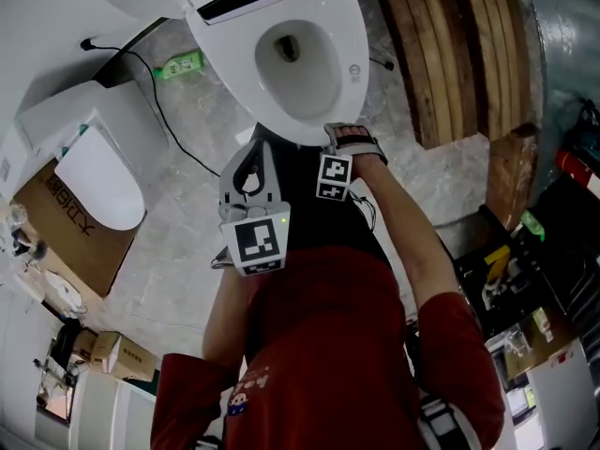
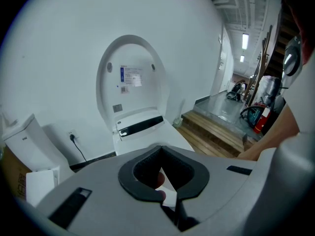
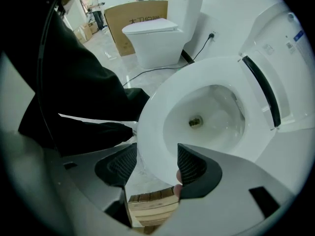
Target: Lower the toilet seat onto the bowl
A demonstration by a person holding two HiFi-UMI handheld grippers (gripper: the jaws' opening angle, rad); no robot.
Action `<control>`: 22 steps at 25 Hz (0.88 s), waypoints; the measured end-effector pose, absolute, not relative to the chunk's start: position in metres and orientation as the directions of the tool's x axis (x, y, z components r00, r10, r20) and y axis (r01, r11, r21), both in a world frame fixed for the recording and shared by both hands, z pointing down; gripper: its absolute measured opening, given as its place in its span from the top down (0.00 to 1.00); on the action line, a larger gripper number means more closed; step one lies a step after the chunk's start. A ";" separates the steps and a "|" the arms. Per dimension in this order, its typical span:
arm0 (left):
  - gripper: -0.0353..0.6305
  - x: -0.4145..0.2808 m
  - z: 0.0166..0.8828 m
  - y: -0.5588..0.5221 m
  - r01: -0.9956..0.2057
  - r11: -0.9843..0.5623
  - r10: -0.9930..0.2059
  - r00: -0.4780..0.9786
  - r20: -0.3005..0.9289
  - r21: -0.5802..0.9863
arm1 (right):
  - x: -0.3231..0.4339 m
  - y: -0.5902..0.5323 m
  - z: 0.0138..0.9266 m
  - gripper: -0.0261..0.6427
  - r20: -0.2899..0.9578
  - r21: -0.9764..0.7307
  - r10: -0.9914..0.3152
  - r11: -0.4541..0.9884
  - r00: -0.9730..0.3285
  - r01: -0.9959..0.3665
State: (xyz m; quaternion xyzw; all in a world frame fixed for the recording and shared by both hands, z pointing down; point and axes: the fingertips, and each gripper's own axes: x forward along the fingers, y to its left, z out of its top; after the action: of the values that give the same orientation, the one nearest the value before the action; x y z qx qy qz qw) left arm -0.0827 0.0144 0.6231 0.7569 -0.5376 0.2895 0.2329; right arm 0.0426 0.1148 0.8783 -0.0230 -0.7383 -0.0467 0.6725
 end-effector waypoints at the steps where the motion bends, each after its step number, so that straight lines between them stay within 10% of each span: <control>1: 0.93 -0.082 0.619 0.015 -0.950 -0.310 -0.686 0.249 0.684 0.035 | 0.042 0.115 0.874 0.60 0.995 0.041 -0.032 0.995 -0.099 0.087; 22: 0.93 -0.076 0.523 0.042 -0.970 -0.240 -0.813 0.180 0.553 -0.037 | 0.057 0.092 0.756 0.60 0.942 0.122 -0.208 0.943 -0.262 -0.310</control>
State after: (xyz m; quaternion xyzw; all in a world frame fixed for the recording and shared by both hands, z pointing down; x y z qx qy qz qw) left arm -0.0759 0.0417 0.5226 0.7504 -0.5942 0.2386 0.1641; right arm 0.0572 0.0920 0.7564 0.1635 -0.7932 0.0436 0.5850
